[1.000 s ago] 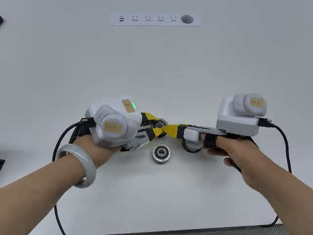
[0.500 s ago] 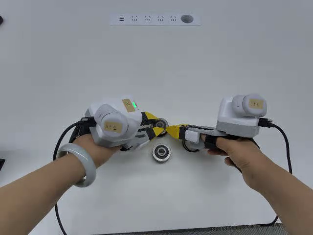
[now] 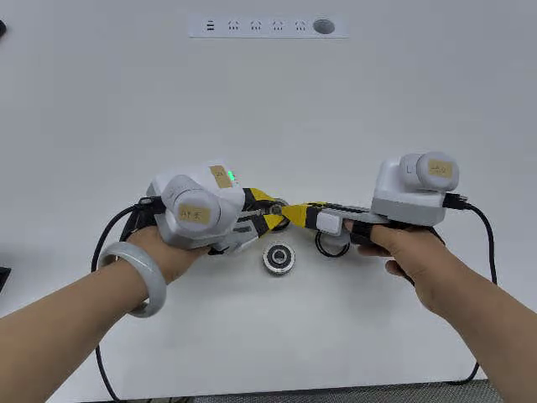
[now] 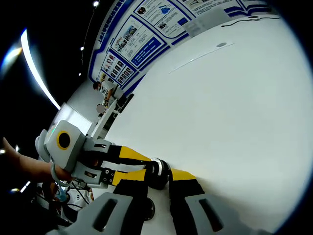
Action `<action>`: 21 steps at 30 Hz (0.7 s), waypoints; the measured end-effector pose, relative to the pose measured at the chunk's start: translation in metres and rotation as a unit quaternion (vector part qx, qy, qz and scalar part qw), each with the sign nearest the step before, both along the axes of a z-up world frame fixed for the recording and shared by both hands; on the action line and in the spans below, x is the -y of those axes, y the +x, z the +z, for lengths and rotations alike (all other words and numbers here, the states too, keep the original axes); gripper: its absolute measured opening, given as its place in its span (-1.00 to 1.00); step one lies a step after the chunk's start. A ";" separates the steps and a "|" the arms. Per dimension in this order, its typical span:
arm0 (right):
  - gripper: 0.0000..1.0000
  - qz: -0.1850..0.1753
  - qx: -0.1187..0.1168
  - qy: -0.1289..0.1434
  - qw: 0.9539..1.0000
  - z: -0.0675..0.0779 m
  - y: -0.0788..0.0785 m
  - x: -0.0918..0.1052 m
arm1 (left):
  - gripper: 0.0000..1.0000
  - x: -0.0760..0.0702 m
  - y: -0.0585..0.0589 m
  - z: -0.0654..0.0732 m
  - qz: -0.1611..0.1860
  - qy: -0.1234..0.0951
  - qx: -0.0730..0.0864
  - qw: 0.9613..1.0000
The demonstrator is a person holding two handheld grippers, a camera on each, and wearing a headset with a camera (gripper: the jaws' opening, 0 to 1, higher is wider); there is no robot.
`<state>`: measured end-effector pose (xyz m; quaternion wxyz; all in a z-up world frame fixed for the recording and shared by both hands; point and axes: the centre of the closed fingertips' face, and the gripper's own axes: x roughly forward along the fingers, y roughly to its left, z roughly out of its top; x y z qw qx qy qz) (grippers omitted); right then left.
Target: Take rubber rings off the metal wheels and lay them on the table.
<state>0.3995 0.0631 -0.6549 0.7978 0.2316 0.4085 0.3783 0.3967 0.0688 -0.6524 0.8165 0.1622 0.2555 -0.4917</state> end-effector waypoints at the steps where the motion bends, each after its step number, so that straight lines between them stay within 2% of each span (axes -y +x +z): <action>1: -0.63 0.001 -0.002 0.001 1.000 -0.001 0.000 -0.001 | -0.74 0.000 0.000 0.000 0.001 -0.001 0.000 1.000; 21: -0.60 -0.008 -0.034 0.018 0.999 -0.003 0.000 0.000 | -0.74 0.001 0.000 0.000 0.001 -0.003 0.000 1.000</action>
